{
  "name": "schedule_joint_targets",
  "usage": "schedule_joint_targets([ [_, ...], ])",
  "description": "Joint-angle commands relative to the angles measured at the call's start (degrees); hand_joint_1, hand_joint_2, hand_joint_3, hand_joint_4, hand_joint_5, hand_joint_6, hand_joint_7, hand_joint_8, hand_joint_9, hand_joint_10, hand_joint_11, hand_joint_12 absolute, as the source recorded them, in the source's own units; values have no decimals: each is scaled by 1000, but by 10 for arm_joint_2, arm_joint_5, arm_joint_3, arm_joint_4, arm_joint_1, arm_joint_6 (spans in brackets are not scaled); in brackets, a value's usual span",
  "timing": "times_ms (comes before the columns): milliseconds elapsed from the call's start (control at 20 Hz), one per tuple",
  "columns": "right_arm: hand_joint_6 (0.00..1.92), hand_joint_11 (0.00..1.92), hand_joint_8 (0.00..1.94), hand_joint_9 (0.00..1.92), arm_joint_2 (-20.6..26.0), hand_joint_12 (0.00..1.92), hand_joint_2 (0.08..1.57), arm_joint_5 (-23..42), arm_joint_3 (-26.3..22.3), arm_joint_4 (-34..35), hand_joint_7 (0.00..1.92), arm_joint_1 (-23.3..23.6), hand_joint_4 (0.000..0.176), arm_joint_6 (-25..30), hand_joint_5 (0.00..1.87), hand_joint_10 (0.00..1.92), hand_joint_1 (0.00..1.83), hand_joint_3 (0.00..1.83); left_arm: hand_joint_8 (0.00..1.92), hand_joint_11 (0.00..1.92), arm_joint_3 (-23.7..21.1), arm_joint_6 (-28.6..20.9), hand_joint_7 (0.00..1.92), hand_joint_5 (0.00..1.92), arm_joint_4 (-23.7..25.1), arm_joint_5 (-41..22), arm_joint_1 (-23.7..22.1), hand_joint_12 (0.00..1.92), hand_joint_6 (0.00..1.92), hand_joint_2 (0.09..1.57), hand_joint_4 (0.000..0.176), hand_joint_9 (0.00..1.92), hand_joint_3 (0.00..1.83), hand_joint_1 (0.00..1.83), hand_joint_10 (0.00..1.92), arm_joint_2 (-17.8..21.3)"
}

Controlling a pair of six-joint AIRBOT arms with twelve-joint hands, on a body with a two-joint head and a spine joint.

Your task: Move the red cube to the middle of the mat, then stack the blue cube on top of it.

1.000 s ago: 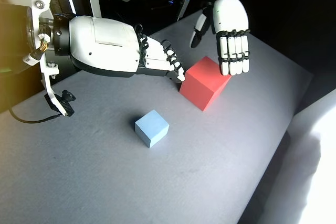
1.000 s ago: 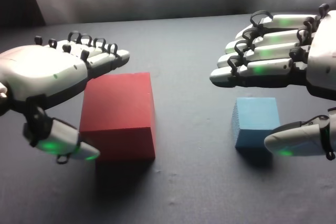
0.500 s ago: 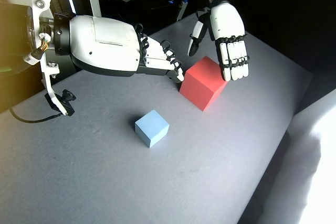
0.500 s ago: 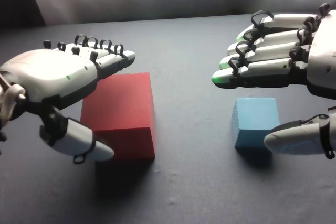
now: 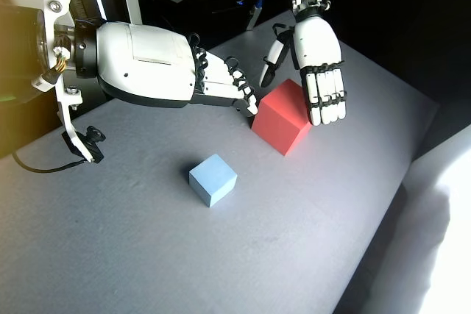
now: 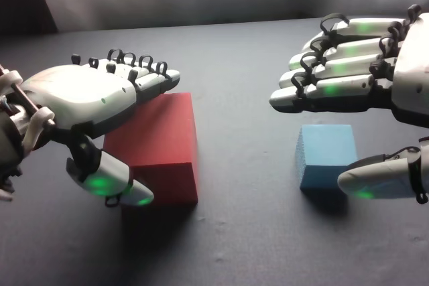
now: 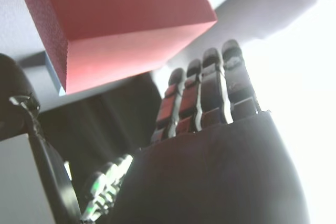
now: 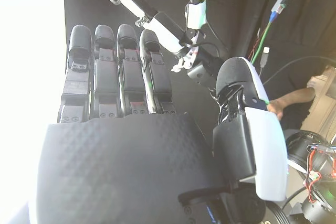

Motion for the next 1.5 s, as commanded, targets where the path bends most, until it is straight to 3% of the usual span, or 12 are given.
schedule_joint_targets([
  [0, 2, 0, 2, 253, 6, 567, 1245, 51, -1, 22, 292, 7, 0, 3, 295, 2, 0, 0, 0, 0, 4, 3, 0, 0, 12, -43, -7, 0, 0, 840, 0, 0, 1, 886, 0, 2],
  [400, 1, 0, 2, 240, 6, 585, 1255, 51, -1, 22, 268, 7, 0, 3, 272, 3, 0, 1, 0, 0, 47, 23, 0, 0, 11, -19, -15, 0, 0, 864, 0, 0, 9, 851, 0, -32],
  [650, 2, 0, 3, 270, 6, 616, 1252, 51, -1, 22, 308, 7, 0, 3, 314, 4, 0, 1, 0, 0, 69, 61, 0, 0, -17, 21, -16, 0, 0, 896, 0, 0, 16, 821, 0, -46],
  [1200, 3, 0, 0, 238, 6, 551, 1257, 51, -1, 22, 268, 7, 0, 3, 283, 6, 0, 1, 0, 0, 68, 78, 0, 0, -35, 27, -11, 0, 0, 929, 0, 0, 13, 805, 0, -45],
  [1350, 0, 0, 0, 218, 6, 499, 1260, 51, -1, 22, 250, 7, 0, 3, 260, 1, 0, 1, 0, 0, 69, 78, 0, 0, -35, 27, -11, 0, 0, 925, 0, 0, 8, 847, 0, -45],
  [1450, 7, 0, 7, 255, 6, 592, 1261, 51, -1, 22, 286, 7, 0, 3, 290, 9, 0, 1, 0, 0, 69, 78, 0, 0, -35, 27, -11, 0, 0, 913, 0, 0, 0, 959, 0, -45],
])
